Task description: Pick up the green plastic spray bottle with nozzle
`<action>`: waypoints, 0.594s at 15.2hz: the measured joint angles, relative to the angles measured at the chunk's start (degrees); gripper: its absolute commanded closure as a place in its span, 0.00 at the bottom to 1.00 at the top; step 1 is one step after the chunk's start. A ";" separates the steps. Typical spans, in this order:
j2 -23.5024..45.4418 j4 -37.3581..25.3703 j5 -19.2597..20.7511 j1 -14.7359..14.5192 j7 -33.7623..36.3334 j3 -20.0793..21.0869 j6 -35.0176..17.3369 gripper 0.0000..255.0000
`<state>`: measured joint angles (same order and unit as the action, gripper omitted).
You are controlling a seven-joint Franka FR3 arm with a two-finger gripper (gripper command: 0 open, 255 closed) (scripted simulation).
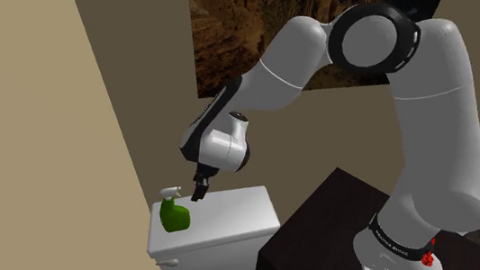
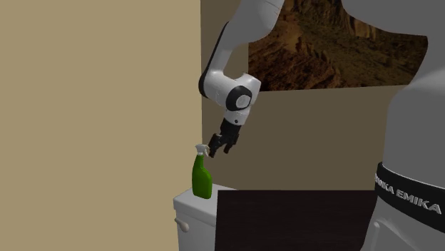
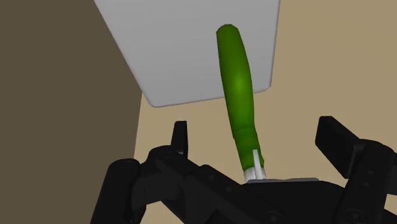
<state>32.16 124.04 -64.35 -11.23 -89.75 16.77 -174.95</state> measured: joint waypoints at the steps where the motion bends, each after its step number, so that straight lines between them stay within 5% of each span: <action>1: 2.03 -1.55 -1.13 1.21 -2.89 1.73 -0.87 0.00; 9: 16.31 -14.16 -1.01 2.96 -12.34 7.29 -4.84 0.00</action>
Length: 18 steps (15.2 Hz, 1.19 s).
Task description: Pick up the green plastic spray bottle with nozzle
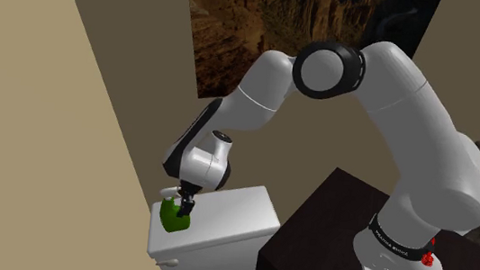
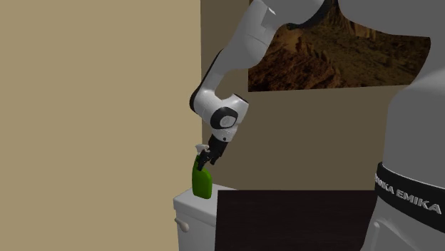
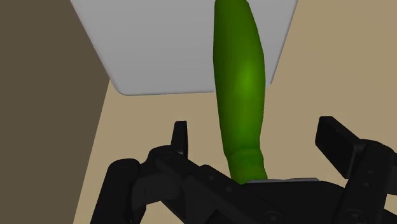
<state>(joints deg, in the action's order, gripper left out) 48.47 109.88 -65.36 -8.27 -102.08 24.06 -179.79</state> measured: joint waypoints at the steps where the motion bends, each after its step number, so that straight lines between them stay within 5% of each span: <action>1: 0.91 -0.53 -0.12 0.47 -0.78 0.45 -0.40 0.00; 5: 4.20 -2.53 -0.44 1.61 -3.00 1.95 -1.95 0.00; 6: 4.44 -2.67 -0.47 1.72 -3.18 2.10 -2.09 1.00; 18: 3.44 -1.98 -0.49 1.50 -2.70 1.81 -1.74 1.00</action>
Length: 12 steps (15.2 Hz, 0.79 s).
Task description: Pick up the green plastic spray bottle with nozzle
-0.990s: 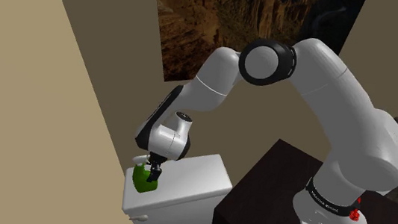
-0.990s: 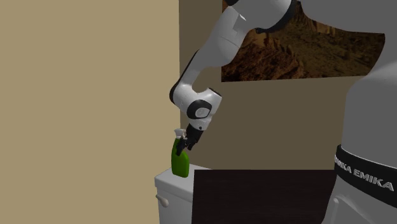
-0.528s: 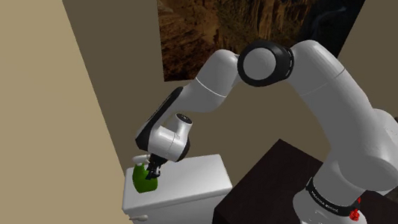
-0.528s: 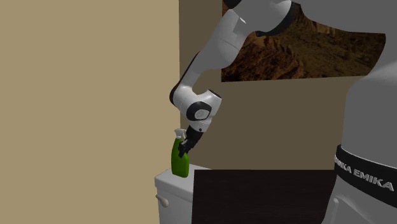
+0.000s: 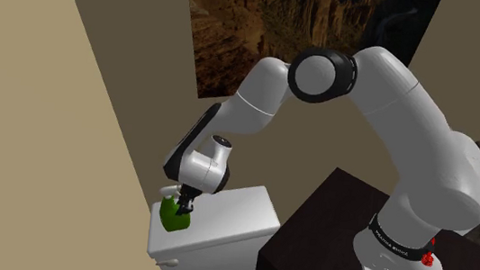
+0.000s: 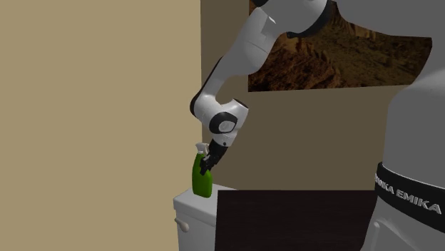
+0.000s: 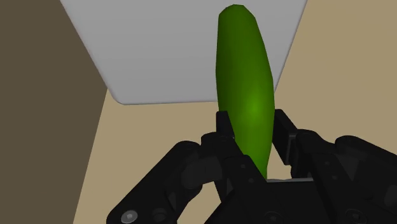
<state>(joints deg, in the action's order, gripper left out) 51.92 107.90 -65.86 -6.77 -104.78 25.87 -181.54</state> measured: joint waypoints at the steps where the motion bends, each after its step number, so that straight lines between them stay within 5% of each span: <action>1: -0.89 0.47 0.09 -0.50 0.73 -0.50 0.43 1.00; 12: -11.10 6.06 2.81 -4.95 8.88 -6.22 6.00 1.00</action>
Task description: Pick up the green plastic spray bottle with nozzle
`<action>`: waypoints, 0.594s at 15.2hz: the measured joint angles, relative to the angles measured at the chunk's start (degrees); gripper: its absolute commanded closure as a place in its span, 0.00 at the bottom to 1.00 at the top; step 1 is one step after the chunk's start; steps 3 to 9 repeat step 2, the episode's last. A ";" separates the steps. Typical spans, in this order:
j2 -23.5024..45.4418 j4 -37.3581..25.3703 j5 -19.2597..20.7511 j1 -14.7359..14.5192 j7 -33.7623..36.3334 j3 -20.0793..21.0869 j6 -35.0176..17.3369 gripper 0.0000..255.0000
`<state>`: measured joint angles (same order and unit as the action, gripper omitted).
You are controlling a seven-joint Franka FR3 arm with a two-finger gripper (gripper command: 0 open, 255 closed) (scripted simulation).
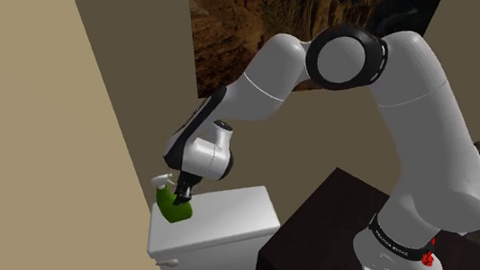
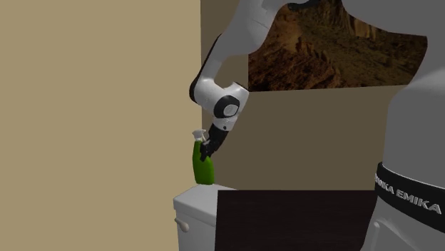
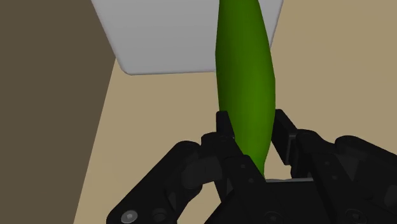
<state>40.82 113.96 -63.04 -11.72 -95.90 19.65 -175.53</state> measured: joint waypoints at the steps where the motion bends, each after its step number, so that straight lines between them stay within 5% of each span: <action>1: -0.87 0.44 0.36 -0.49 0.85 -0.51 0.43 1.00; 9: -1.37 0.63 0.67 -0.85 1.46 -0.90 0.77 1.00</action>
